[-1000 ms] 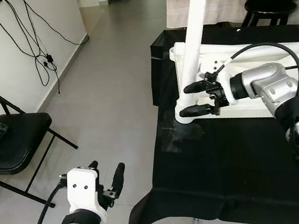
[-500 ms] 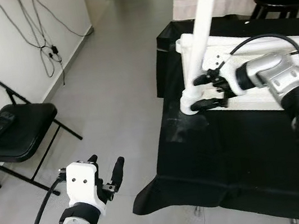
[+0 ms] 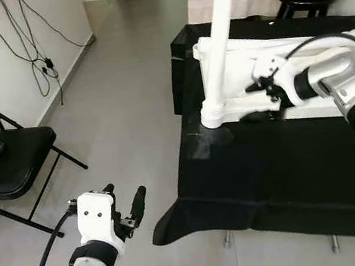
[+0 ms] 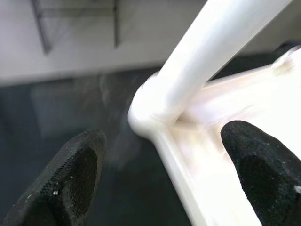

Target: Building children table

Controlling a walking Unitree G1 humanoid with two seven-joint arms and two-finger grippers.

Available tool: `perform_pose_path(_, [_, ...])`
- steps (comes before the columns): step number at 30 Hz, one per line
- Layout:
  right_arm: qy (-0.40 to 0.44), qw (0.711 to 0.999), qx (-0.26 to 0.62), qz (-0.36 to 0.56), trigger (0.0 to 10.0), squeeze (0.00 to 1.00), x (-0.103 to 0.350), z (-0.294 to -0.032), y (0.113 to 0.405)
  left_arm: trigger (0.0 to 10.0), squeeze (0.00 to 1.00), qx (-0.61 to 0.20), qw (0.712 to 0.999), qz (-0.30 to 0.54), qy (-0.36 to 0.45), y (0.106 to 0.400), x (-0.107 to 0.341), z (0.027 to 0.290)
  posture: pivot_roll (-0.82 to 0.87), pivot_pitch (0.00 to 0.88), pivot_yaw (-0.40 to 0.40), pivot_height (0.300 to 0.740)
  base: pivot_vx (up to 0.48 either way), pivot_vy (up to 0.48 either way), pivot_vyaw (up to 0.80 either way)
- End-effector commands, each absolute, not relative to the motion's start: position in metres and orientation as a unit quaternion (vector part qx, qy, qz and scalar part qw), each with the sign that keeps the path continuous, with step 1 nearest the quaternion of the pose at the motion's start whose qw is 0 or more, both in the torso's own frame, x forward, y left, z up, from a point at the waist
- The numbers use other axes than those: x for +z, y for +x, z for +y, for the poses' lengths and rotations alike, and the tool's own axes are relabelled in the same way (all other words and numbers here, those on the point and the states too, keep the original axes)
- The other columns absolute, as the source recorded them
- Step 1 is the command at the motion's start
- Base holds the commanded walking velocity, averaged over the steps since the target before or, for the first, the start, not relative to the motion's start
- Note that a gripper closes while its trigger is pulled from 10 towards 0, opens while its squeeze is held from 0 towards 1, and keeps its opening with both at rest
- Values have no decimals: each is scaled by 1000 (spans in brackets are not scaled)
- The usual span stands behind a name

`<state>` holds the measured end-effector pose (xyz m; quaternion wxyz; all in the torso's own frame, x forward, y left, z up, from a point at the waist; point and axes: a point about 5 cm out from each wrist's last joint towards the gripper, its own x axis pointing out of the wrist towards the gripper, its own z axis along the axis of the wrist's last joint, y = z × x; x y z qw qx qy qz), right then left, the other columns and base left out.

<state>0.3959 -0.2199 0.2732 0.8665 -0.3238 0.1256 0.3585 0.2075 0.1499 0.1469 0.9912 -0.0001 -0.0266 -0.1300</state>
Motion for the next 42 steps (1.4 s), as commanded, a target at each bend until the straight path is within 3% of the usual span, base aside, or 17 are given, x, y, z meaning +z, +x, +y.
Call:
perform_pose_path(1, [-300,888,338,89,10000,0,281,-213,401,10000,0,-133,991,-21,2,206,146,150,80,133,-13,740,0,0,0])
perform_pose_path(4, [-262,912,311,55,10000,0,284,-202,407,10000,0,-133,991,-21,2,206,147,150,80,135,-12,740,0,0,0])
perform_pose_path(11, [-199,909,367,6,10000,0,281,-170,408,10000,0,-131,991,-22,0,206,148,150,81,145,-15,740,0,0,0])
perform_pose_path(19, [-163,936,311,-6,10000,0,277,-161,415,10000,0,-128,992,-22,-3,205,148,151,84,151,-18,740,0,0,0])
perform_pose_path(23, [-110,942,318,-9,10000,0,262,-139,416,10000,0,-127,992,-21,-4,205,148,151,82,152,-18,740,0,0,0])
perform_pose_path(26, [-86,929,361,-9,10000,0,249,-114,412,10000,0,-128,992,-22,-3,204,150,151,98,163,-19,740,0,0,0])
perform_pose_path(30, [-81,923,375,-15,10000,0,249,-106,411,10000,0,-128,992,-22,-3,203,150,150,100,164,-20,740,0,0,0])
perform_pose_path(33, [-65,888,453,-51,10000,0,261,-86,405,10000,0,-128,992,-20,-6,200,150,148,115,186,-33,740,0,0,0])
perform_pose_path(39, [-63,870,484,-65,10000,0,269,-73,403,10000,0,-129,991,-17,-10,196,151,146,129,199,-42,740,0,0,0])
perform_pose_path(40, [-79,858,503,-67,0,0,269,-68,400,10000,0,-129,991,-15,-10,193,151,145,139,207,-47,740,0,0,0])
perform_pose_path(42, [-91,851,512,-68,0,0,269,-66,399,10000,0,-129,991,-14,-11,192,151,145,140,208,-47,740,0,0,0])
